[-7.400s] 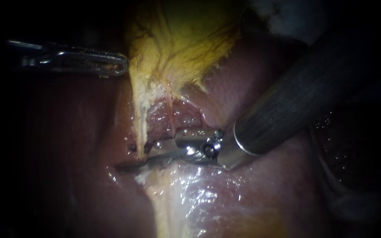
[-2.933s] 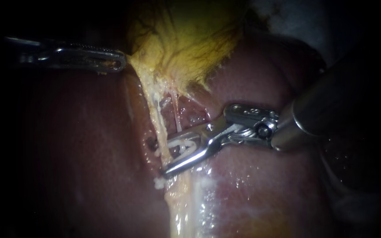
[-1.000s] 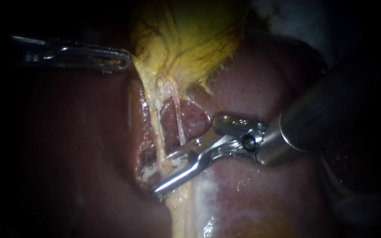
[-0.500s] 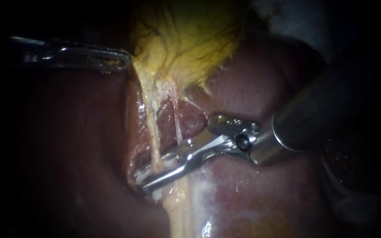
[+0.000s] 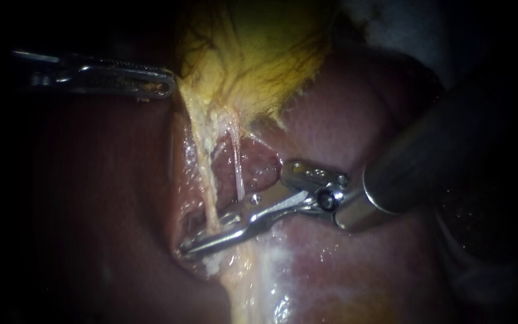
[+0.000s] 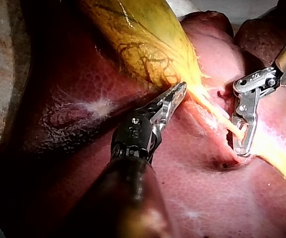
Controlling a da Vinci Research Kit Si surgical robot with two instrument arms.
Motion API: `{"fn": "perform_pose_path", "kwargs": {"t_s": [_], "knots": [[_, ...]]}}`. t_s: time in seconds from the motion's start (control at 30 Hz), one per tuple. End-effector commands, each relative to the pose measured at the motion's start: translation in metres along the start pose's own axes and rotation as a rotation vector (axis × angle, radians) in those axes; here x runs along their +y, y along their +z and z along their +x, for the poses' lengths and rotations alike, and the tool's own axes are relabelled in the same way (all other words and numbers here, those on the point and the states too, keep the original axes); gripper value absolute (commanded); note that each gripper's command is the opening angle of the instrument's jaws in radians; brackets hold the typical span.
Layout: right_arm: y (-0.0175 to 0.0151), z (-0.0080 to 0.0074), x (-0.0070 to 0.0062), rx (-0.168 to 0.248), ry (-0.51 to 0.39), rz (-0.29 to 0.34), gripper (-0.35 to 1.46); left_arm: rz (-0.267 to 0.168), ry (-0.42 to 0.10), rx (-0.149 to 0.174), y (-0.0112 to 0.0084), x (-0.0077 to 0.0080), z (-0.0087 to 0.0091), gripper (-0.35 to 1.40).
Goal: Clipping second clip left tube
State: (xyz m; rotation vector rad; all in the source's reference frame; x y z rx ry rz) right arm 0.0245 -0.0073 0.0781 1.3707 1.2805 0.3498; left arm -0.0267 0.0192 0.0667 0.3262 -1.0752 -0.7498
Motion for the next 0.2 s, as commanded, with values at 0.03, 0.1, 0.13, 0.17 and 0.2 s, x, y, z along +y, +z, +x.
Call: {"fn": "perform_pose_path", "kwargs": {"t_s": [0.03,0.1,0.13,0.17,0.2], "knots": [[0.0,0.0001,0.0,0.0,0.0,0.001,-0.35,0.0,0.0,0.0,0.0,0.0,0.0,-0.35],[-0.0001,0.0,0.0,0.0,0.0,0.0,-0.35,0.0,0.0,0.0,0.0,0.0,0.0,-0.35],[-0.0001,0.0,0.0,0.0,0.0,0.0,-0.35,0.0,0.0,0.0,0.0,0.0,0.0,-0.35],[-0.0001,0.0,0.0,0.0,0.0,0.0,-0.35,0.0,0.0,0.0,0.0,0.0,0.0,-0.35],[-0.0001,0.0,0.0,0.0,0.0,0.0,-0.35,0.0,0.0,0.0,0.0,0.0,0.0,-0.35]]}}
